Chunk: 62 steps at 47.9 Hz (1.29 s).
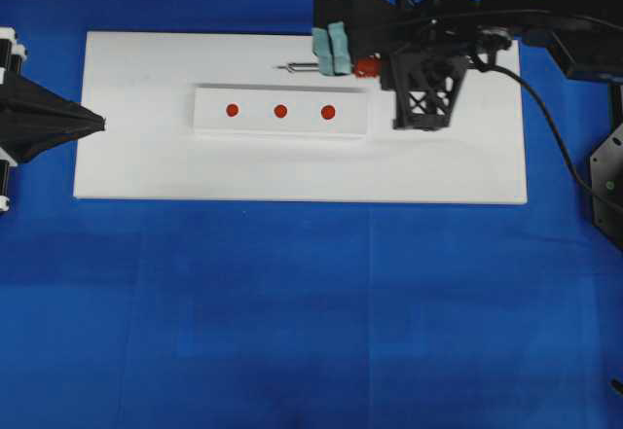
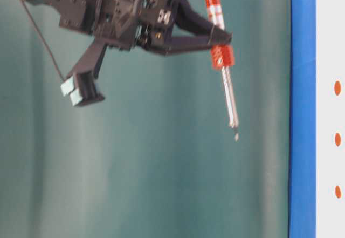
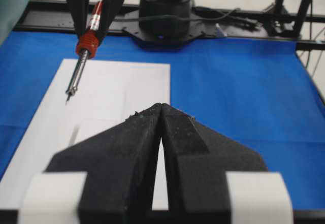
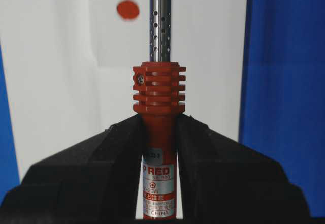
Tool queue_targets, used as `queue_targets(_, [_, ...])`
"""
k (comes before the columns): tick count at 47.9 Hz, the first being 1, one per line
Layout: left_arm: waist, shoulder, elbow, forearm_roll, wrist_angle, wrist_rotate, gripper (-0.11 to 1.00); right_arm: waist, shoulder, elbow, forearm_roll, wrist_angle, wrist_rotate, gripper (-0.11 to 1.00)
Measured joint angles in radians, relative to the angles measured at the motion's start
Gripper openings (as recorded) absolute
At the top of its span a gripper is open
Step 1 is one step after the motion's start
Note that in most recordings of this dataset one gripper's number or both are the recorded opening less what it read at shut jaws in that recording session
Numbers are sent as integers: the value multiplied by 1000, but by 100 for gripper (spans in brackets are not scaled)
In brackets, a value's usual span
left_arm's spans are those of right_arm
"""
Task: Touch the tip of the soldering iron to the mark.
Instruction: 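Lift the iron and move it right above the right red dot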
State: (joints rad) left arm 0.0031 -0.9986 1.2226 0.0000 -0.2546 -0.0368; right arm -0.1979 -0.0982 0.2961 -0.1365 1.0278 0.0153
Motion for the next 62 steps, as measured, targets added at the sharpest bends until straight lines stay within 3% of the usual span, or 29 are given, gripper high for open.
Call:
queue_targets(18, [0,0,0,0,3,0,0,0,-120,133,0,3,51,6])
queue_targets(62, [0,0,0,0,3,0,0,0,-103,189,0,-14,51,6])
